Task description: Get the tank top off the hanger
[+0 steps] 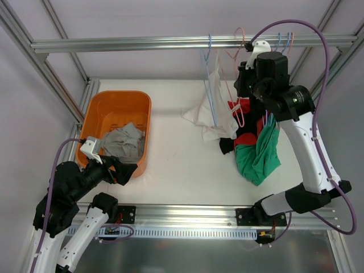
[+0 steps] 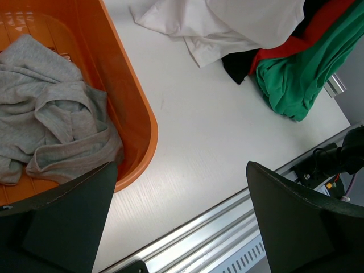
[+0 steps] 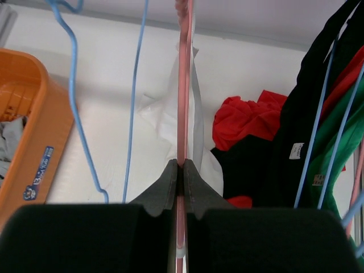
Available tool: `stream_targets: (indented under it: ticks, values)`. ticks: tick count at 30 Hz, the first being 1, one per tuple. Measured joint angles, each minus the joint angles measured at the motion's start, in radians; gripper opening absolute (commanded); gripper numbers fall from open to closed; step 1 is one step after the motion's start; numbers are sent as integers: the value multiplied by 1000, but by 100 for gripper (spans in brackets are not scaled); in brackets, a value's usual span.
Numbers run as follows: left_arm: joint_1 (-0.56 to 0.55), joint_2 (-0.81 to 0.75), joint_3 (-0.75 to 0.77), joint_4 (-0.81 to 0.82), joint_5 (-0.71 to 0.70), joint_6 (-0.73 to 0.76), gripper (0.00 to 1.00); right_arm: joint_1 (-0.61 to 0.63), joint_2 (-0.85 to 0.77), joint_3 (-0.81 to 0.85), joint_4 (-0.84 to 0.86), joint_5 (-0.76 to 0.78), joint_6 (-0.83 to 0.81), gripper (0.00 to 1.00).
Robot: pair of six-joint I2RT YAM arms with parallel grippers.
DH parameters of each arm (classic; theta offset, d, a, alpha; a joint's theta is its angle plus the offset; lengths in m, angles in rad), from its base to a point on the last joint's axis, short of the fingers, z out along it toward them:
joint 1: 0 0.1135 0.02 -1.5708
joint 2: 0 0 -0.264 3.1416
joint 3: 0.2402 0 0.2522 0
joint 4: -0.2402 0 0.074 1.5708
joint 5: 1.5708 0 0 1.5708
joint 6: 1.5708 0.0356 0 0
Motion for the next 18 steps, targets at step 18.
stream_targets:
  ticks: [18]
  values:
    - [0, 131, 140, 72, 168, -3, 99, -1, -554, -441, 2, -166, 86, 0]
